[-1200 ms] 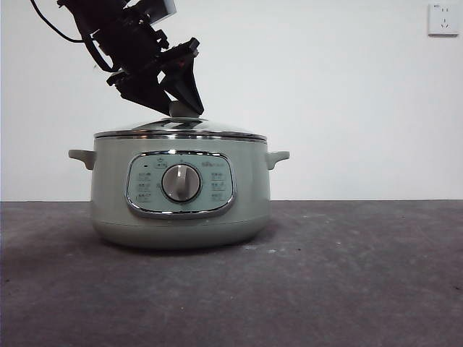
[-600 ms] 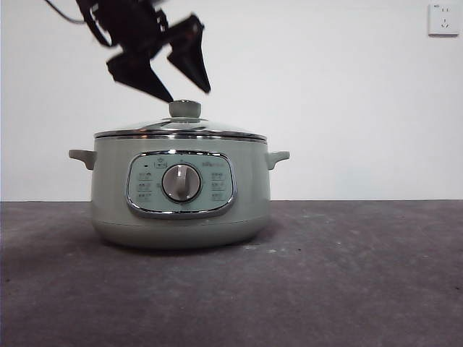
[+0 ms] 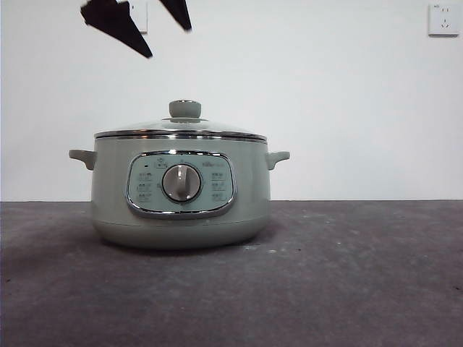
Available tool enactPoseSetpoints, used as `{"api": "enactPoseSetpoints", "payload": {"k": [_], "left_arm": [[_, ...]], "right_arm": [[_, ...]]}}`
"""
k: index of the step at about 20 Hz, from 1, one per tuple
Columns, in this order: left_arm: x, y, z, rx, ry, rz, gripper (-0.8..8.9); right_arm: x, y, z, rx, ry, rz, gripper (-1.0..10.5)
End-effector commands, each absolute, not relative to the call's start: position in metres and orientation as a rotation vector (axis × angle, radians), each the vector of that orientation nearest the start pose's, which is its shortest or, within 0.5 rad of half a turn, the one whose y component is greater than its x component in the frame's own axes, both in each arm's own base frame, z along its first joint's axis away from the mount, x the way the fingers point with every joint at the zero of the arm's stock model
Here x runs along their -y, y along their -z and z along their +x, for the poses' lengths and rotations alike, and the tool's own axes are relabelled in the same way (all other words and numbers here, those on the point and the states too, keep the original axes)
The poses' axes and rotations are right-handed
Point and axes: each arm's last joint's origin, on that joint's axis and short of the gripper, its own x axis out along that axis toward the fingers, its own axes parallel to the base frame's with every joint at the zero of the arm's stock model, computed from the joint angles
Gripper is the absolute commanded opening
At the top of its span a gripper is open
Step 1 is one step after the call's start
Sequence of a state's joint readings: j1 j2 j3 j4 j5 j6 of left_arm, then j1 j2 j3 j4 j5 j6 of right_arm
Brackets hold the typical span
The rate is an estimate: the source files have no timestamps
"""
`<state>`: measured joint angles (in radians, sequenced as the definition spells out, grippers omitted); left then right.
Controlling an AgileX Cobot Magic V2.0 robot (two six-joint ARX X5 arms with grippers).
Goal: Pick up the egg,open the lid,put the egg in the pot,close the lid
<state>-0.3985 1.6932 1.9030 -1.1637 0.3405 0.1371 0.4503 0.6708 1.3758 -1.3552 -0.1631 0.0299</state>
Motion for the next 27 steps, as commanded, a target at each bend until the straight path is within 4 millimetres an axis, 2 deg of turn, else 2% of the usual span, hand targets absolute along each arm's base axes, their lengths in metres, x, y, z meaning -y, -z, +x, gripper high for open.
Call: {"api": "enactPoseSetpoints", "payload": {"k": [1, 3, 4, 6, 7, 8, 10, 12, 19, 27], "left_arm": [[0.134, -0.403, 0.292, -0.992, 0.802, 0.115, 4.35], [0.132, -0.406, 0.284, -1.014, 0.826, 0.105, 4.12], [0.131, -0.407, 0.281, -1.02, 0.833, 0.111, 3.55], [0.131, -0.412, 0.275, -1.001, 0.843, 0.119, 1.53], [0.13, -0.415, 0.271, -0.989, 0.848, 0.122, 0.39], [0.13, -0.417, 0.269, -0.979, 0.854, 0.127, -0.27], [0.13, -0.422, 0.263, -0.959, 0.866, 0.134, -0.07], [0.13, -0.426, 0.258, -0.946, 0.874, 0.138, -0.07], [0.13, -0.436, 0.244, -0.906, 0.894, 0.148, -0.07], [0.129, -0.437, 0.242, -0.905, 0.89, 0.139, -0.05]], "right_arm": [[-0.021, -0.41, 0.033, -0.693, -0.564, -0.086, 4.3], [-0.021, -0.41, 0.034, -0.694, -0.558, -0.092, 4.3], [-0.021, -0.41, 0.035, -0.696, -0.559, -0.096, 4.3], [-0.022, -0.41, 0.037, -0.703, -0.559, -0.098, 4.3], [-0.023, -0.41, 0.038, -0.708, -0.559, -0.098, 3.9], [-0.023, -0.41, 0.039, -0.711, -0.559, -0.099, 3.2], [-0.024, -0.41, 0.041, -0.718, -0.559, -0.103, 1.3], [-0.026, -0.409, 0.044, -0.722, -0.564, -0.119, -0.1], [-0.029, -0.409, 0.051, -0.747, -0.564, -0.126, -0.1], [-0.031, -0.408, 0.054, -0.764, -0.556, -0.114, 0.0]]}}
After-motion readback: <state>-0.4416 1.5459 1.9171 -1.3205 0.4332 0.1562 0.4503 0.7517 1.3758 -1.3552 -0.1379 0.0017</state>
